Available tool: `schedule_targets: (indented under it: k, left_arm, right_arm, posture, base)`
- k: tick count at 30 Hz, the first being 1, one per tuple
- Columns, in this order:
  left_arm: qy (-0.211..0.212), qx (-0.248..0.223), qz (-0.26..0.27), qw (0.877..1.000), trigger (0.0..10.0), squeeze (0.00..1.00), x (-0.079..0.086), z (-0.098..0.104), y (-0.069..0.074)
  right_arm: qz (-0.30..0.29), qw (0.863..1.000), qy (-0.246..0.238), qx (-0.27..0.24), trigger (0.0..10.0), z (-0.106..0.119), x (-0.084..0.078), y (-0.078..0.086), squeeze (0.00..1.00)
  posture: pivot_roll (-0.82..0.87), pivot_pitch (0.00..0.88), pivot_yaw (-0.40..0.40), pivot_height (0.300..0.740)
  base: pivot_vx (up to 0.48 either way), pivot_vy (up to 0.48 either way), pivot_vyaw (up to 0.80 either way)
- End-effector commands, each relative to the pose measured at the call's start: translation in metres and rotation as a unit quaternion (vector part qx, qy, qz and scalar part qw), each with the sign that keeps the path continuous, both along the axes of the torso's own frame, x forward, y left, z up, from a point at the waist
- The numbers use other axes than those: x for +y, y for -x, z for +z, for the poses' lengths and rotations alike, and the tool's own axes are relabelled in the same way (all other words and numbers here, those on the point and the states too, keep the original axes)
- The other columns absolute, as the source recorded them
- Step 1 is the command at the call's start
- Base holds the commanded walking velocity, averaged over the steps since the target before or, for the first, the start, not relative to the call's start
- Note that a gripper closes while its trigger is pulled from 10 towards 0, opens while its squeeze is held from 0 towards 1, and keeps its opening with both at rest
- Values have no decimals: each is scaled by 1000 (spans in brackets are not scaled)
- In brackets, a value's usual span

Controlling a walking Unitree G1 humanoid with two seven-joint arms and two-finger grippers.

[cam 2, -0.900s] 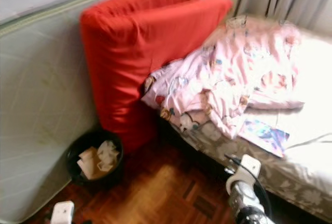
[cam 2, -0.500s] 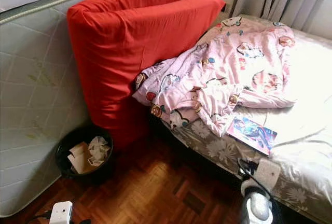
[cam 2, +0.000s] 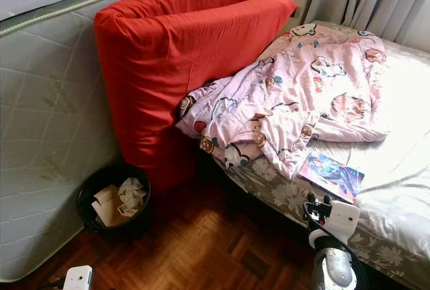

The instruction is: Clean up the room

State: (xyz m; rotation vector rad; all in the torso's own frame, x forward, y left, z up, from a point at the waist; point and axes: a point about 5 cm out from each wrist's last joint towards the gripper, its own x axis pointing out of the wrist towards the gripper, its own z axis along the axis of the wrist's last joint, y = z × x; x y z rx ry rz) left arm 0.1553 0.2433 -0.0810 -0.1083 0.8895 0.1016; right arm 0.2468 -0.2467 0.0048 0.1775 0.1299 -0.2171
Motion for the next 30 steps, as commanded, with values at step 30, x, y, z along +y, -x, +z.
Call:
schedule_targets:
  k: [30]
  left_arm:
    - [8,6,2,1000,10000,0,-3,-3,5]
  right_arm:
    - [155,988,4,-6,10000,12,11,-12,0]
  posture:
    - [78,80,-93,740]
  base:
    - [0,0,0]
